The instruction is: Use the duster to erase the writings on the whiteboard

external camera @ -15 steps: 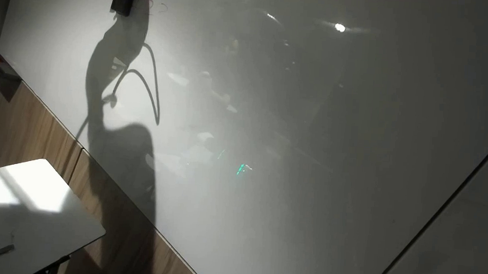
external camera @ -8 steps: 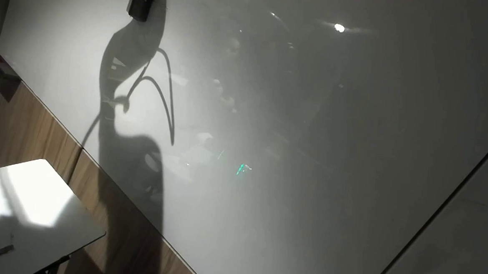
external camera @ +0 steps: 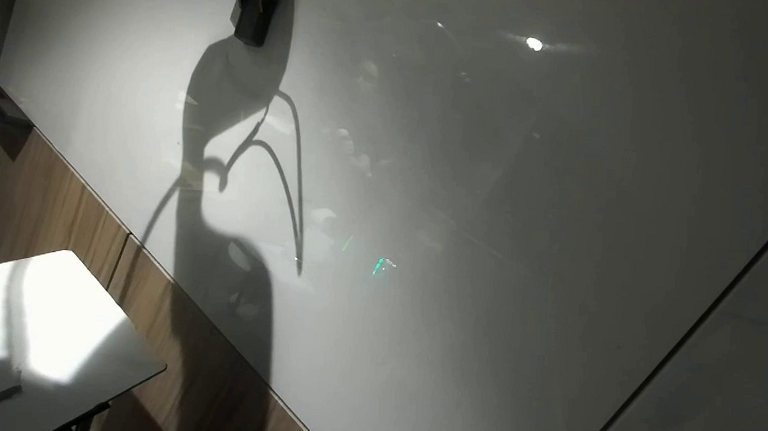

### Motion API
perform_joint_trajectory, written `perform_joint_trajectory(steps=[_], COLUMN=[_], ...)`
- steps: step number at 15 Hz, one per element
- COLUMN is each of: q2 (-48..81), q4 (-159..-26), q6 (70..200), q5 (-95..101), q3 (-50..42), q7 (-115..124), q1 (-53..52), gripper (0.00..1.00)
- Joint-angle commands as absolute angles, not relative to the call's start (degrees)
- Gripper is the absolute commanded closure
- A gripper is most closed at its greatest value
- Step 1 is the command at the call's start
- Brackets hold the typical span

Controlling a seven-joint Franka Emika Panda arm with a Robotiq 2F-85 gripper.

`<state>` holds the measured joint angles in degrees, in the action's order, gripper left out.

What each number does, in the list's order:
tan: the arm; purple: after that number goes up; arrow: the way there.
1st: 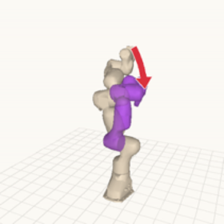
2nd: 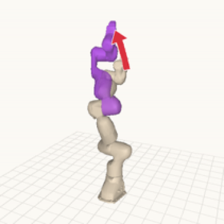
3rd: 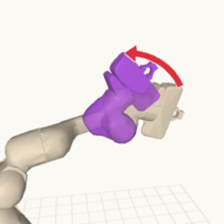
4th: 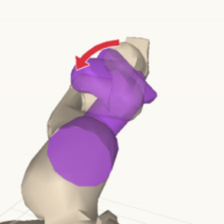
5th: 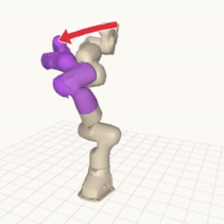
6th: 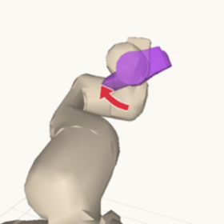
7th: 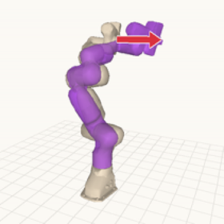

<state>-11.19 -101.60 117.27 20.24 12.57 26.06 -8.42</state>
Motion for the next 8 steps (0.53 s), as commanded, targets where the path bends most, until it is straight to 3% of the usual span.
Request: perform_joint_trajectory(steps=[1, 8], q2=[-8.3, -9.0], q4=[-99.7, -105.5], q6=[122.1, 125.9], q5=[21.4, 17.9], q3=[8.9, 8.4], q7=[21.6, 17.8], q1=[-4.2, -4.2], gripper=[0.7, 0.7])
